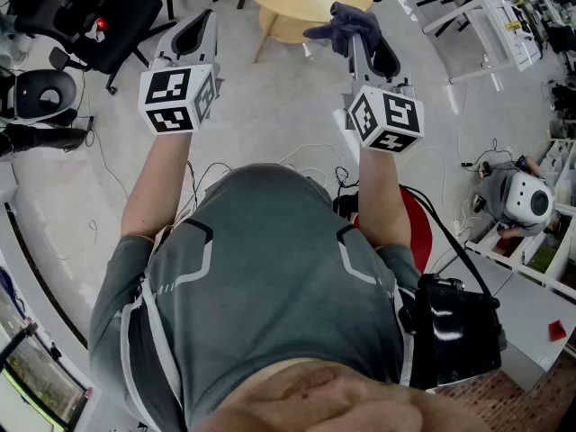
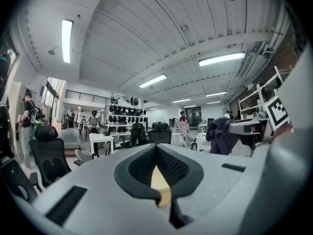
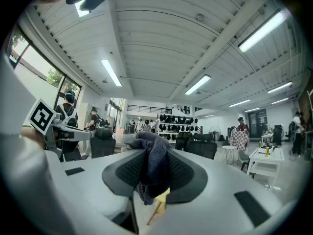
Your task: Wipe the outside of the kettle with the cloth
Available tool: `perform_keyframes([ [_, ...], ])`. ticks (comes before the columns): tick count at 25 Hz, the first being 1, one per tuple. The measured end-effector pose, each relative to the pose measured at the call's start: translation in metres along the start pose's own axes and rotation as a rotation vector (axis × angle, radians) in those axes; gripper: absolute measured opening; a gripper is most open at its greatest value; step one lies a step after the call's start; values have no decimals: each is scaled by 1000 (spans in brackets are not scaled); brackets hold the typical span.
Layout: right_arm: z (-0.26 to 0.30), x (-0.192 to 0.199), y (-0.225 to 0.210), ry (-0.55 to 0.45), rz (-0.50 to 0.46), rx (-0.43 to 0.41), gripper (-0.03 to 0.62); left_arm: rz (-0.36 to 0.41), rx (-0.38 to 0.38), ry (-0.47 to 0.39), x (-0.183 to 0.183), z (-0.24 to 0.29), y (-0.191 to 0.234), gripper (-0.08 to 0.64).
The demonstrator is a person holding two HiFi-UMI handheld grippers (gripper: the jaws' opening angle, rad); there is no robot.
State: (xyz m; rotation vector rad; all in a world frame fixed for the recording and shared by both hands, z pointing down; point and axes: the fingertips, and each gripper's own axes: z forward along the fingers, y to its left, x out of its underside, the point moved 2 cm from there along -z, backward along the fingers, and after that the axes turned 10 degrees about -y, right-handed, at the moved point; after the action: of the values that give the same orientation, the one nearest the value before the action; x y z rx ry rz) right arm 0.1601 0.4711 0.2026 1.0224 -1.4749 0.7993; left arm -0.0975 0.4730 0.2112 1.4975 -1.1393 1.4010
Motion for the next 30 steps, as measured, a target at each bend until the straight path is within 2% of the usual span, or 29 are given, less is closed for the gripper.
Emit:
perform_keyframes([
  [17,-13,12,-29,-6,32,-41,129,-9,-47,19,13,4,-25,8],
  [22,-12,9,-57,-20,79,-57,132,-13,-61,31,8,21,-41,9],
  [26,-20,12,-81,-25,61,-94,132,-1,-78,21,5,28,-62,9],
  [30,-11,33,-115,-18,80,-101,132,19,-79,27,12,56,-79,9],
])
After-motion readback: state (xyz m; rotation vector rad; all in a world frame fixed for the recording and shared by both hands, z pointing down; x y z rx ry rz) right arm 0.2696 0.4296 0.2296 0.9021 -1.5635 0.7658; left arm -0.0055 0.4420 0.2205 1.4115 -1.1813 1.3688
